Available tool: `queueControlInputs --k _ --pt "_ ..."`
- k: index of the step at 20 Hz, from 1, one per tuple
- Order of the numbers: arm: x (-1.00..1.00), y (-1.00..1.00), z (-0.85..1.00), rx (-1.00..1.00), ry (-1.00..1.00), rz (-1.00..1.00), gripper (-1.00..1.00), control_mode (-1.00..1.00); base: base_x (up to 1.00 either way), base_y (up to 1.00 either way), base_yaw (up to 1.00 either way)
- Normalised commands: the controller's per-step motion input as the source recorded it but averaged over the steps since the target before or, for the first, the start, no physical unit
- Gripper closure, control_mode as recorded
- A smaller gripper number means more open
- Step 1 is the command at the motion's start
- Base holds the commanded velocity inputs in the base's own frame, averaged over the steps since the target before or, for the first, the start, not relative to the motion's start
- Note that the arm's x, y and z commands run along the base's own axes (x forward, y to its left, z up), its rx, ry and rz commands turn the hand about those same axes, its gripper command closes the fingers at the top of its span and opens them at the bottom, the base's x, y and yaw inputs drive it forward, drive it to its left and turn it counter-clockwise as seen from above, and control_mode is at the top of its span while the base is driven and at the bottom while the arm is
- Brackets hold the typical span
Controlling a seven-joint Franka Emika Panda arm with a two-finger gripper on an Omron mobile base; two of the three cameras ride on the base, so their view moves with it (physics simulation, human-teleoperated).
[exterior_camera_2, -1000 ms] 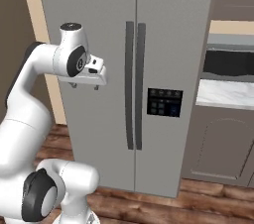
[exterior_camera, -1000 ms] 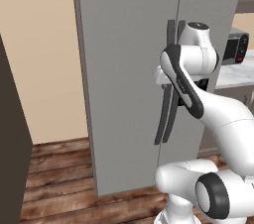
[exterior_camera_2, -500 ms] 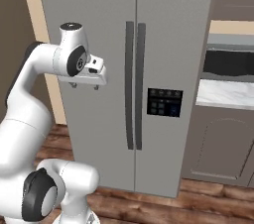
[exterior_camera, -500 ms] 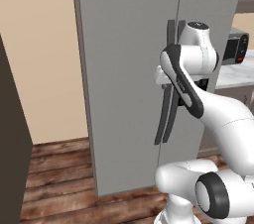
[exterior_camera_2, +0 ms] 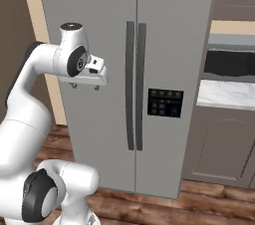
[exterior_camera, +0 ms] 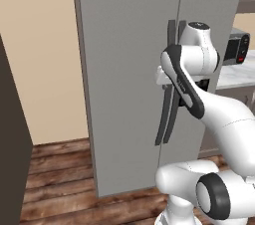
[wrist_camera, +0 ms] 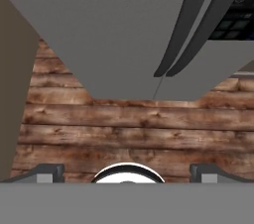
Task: Retrieve the sausage and cheese from the fridge and place them on the cutting board on the counter.
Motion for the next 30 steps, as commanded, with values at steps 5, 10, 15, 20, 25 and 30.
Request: queueControlInputs --k 5,10,15,20,25,30 --pt "0.04 -0.38 -0.11 0.01 -0.09 0.13 -1.0 -1.0 0.0 0.0 0.0" --pt "0.24 -0.66 -0.23 0.02 -0.25 0.25 -1.0 -1.0 0.0 0.0 0.0" --pt "0.53 -0.23 -0.23 0.0 -0.29 0.13 -1.0 -1.0 0.0 0.0 0.0" --pt "0.88 0.01 -0.02 0.01 -0.03 -0.01 -1.0 -1.0 0.0 0.0 0.0" --pt "0.78 0.03 0.0 0.05 0.01 -0.07 -1.0 -1.0 0.0 0.0 0.0" --pt "0.36 -0.09 0.0 0.06 0.03 -0.12 -1.0 -1.0 0.0 0.0 0.0"
